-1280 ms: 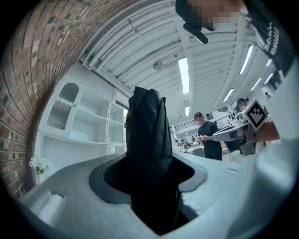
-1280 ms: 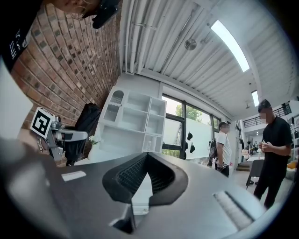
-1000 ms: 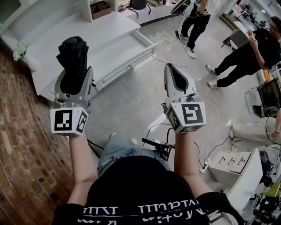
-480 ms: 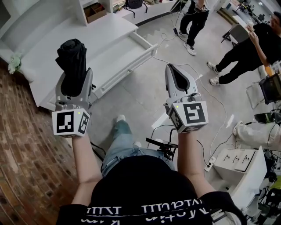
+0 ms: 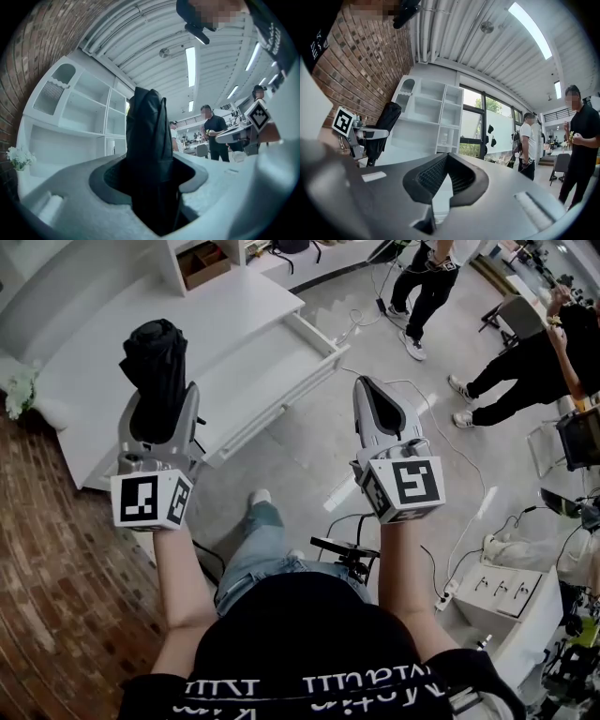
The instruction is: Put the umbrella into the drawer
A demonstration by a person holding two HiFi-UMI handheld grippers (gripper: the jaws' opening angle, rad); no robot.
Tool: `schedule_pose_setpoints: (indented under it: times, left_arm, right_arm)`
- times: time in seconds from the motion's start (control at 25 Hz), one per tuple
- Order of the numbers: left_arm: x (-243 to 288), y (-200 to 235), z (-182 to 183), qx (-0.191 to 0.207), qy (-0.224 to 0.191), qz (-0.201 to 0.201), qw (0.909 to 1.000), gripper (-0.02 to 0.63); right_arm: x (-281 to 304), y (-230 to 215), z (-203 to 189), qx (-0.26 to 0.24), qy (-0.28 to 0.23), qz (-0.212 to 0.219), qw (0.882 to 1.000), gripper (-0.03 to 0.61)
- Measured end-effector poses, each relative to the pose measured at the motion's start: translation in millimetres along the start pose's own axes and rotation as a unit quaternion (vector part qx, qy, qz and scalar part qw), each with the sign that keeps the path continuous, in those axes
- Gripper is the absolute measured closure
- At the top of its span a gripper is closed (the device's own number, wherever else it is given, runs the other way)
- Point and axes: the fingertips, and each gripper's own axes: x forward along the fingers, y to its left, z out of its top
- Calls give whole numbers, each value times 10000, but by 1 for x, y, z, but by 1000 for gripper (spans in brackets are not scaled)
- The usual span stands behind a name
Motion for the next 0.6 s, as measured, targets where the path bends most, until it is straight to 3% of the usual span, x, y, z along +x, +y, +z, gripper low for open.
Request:
schedule_pose_setpoints:
  times: [0.6]
  left_arm:
    - [129, 95, -42, -228, 138, -237, 9994, 373]
  right_arm:
    - [151, -14, -9, -66, 235, -167, 9996, 569]
